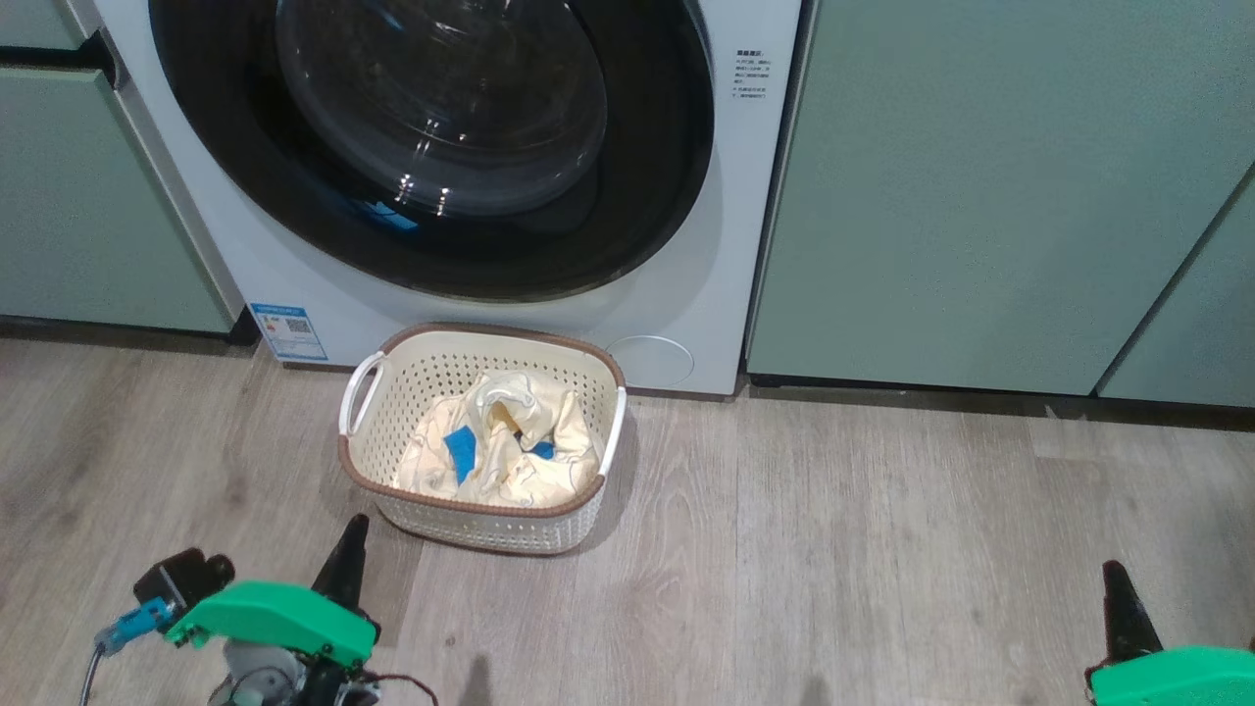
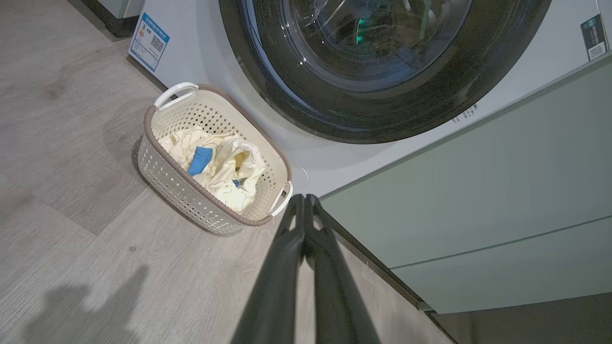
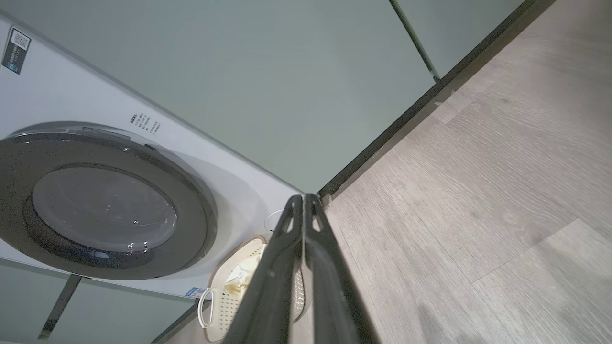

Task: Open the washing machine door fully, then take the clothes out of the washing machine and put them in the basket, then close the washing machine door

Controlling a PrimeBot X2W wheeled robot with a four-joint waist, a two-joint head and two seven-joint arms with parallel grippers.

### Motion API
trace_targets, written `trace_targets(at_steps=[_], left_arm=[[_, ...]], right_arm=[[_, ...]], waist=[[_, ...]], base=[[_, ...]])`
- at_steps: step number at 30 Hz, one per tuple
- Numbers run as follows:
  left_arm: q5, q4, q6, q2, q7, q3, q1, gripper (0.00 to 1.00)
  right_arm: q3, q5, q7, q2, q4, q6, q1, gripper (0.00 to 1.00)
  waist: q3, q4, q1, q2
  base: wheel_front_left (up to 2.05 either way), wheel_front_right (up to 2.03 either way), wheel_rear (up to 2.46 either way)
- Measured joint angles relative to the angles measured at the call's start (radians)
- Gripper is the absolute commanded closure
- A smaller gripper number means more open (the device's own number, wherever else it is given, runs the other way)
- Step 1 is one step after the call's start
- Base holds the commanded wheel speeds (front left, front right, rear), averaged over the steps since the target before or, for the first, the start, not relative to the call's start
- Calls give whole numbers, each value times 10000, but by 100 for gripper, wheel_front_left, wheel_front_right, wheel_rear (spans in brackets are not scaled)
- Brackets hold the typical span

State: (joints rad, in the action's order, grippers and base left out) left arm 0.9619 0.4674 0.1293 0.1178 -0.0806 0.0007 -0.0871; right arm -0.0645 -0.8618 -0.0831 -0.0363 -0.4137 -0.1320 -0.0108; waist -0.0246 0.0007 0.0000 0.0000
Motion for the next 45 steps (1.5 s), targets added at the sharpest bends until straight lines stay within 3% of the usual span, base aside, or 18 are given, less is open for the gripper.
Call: trace_targets(at_steps=[45], left_arm=[[4326, -1250, 0, -477, 1262, 552, 32, 100]], right_arm=[[-428, -4987, 1304, 0, 857, 2, -201, 100]], waist=[[190, -4, 0, 0]], base=[[0, 0, 0]])
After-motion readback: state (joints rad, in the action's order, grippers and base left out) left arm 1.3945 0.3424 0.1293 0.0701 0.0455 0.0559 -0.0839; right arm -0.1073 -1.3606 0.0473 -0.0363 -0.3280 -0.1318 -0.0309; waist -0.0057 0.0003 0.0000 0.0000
